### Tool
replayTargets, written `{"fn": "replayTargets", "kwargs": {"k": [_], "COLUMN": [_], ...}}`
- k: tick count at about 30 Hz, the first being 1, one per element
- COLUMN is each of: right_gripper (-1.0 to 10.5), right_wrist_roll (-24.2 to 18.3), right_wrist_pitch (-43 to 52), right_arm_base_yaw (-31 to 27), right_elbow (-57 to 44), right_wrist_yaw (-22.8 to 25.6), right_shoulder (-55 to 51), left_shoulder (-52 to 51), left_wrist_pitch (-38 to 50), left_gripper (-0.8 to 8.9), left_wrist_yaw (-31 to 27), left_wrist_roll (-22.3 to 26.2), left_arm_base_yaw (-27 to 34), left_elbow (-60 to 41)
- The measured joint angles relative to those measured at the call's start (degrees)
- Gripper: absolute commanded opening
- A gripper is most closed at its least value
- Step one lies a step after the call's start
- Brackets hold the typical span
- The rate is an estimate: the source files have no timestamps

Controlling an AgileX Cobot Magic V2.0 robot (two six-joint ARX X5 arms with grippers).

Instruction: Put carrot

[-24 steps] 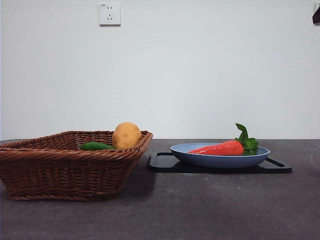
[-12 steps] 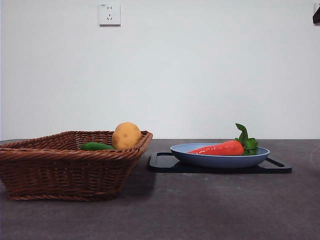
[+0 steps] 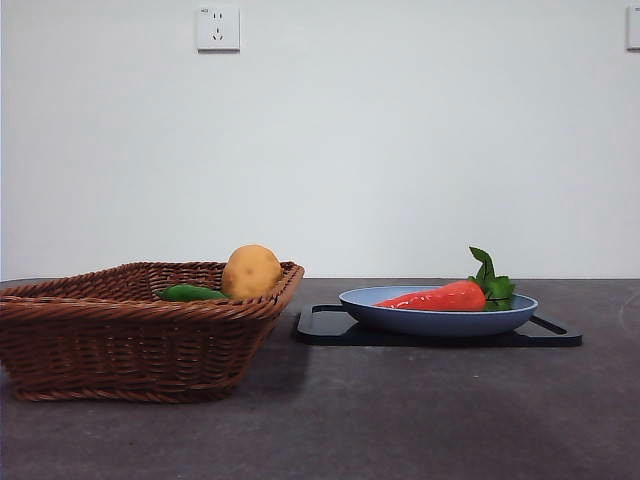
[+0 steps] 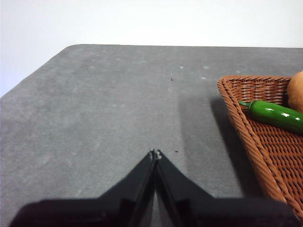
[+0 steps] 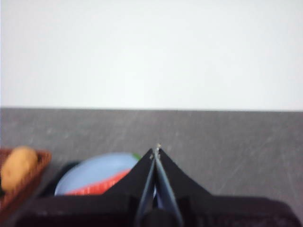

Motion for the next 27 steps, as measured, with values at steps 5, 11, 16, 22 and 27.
{"fn": "replayTargets", "kwargs": {"k": [5, 11, 16, 22, 27], "right_gripper": [0.0, 0.0, 0.0, 0.0, 0.0], "right_wrist_roll": [-0.2, -0.2, -0.1, 0.5, 1.3], "right_wrist_pitch": [-0.8, -0.4, -0.2, 1.0, 1.8], "right_arm_base_yaw": [-11.2, -15.9, -16.6, -17.0, -17.0], "right_elbow": [-7.6, -13.7, -16.5, -19.5, -19.8], "right_wrist_yaw": [-11.0, -11.9, -12.0, -12.1, -12.7], "right_shoulder": [-5.2, -7.5, -8.7, -8.6, -8.8], "left_shoulder": [0.0, 0.0, 0.0, 0.0, 0.0], "left_wrist_pitch": [0.0, 0.0, 0.0, 0.0, 0.0], "left_gripper": [0.08, 0.08, 0.08, 0.08, 0.08], "left_wrist_yaw": [0.0, 0.0, 0.0, 0.0, 0.0], "left_wrist_roll": [0.0, 0.0, 0.0, 0.0, 0.0], "left_arm_base_yaw": [0.0, 0.0, 0.0, 0.0, 0.0], "left_elbow": [0.0, 0.0, 0.0, 0.0, 0.0]}}
